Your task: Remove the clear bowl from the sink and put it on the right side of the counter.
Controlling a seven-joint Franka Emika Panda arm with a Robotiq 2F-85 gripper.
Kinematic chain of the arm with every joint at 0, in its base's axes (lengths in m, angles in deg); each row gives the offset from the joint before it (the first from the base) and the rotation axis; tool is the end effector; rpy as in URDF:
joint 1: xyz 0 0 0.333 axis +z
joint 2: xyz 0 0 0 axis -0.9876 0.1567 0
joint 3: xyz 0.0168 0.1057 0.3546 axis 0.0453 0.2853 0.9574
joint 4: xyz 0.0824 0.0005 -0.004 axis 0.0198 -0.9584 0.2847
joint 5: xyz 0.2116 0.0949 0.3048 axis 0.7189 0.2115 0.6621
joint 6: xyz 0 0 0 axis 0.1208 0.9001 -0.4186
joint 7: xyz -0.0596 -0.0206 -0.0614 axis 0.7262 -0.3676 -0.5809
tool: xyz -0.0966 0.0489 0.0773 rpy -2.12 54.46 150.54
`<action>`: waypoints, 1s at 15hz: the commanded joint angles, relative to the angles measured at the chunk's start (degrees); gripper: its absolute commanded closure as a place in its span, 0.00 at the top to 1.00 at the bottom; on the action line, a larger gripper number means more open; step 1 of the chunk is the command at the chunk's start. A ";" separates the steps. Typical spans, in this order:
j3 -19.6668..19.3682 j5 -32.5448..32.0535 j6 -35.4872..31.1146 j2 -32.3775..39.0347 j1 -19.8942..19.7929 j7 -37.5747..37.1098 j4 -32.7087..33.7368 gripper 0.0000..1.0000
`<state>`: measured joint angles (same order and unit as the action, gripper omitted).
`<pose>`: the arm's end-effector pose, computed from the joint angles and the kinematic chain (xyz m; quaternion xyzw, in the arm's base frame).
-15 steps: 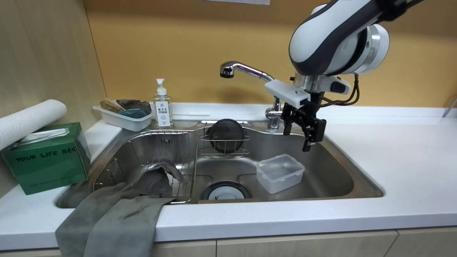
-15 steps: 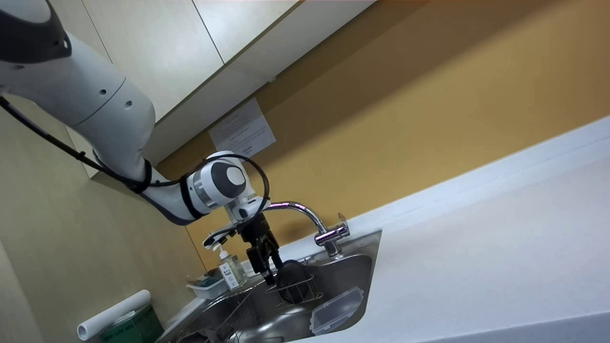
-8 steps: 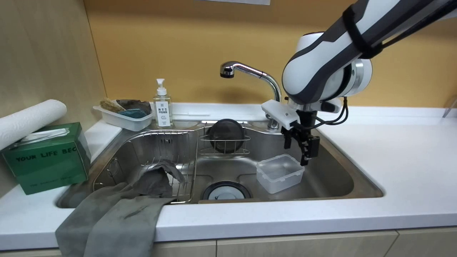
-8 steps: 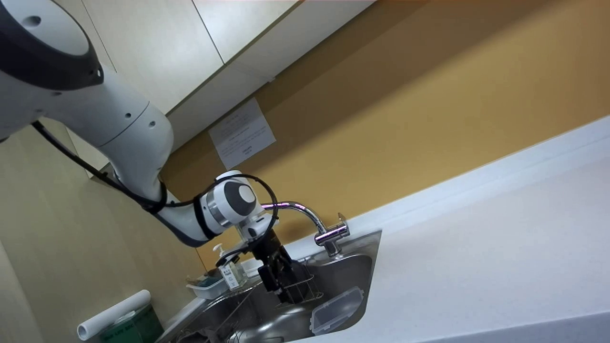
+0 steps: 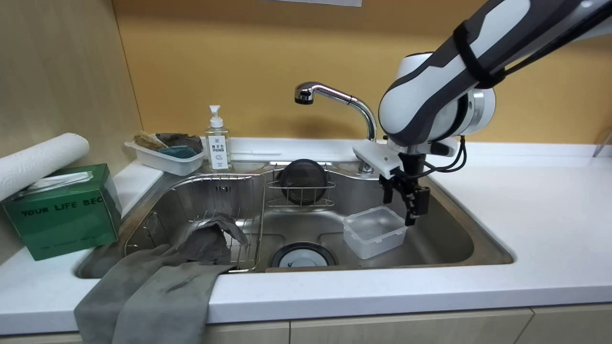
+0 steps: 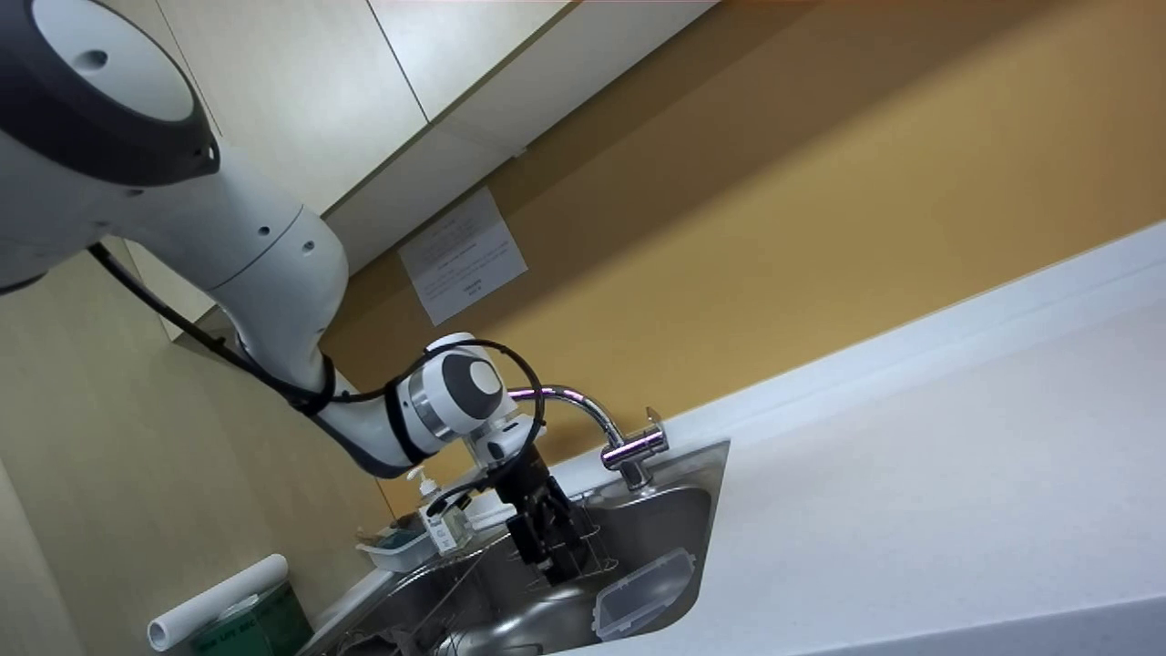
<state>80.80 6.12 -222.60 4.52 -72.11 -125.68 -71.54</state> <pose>0.6096 0.0982 0.3018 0.7666 -0.6413 0.0236 0.0211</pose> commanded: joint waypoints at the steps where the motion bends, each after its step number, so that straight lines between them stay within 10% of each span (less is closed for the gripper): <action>1: -1.66 -0.02 -0.11 4.14 -0.67 3.73 3.93 1.00; 15: -5.22 -0.35 -7.50 15.82 1.93 17.92 12.51 1.00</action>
<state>76.91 5.68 -229.48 17.30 -71.25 -108.45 -62.31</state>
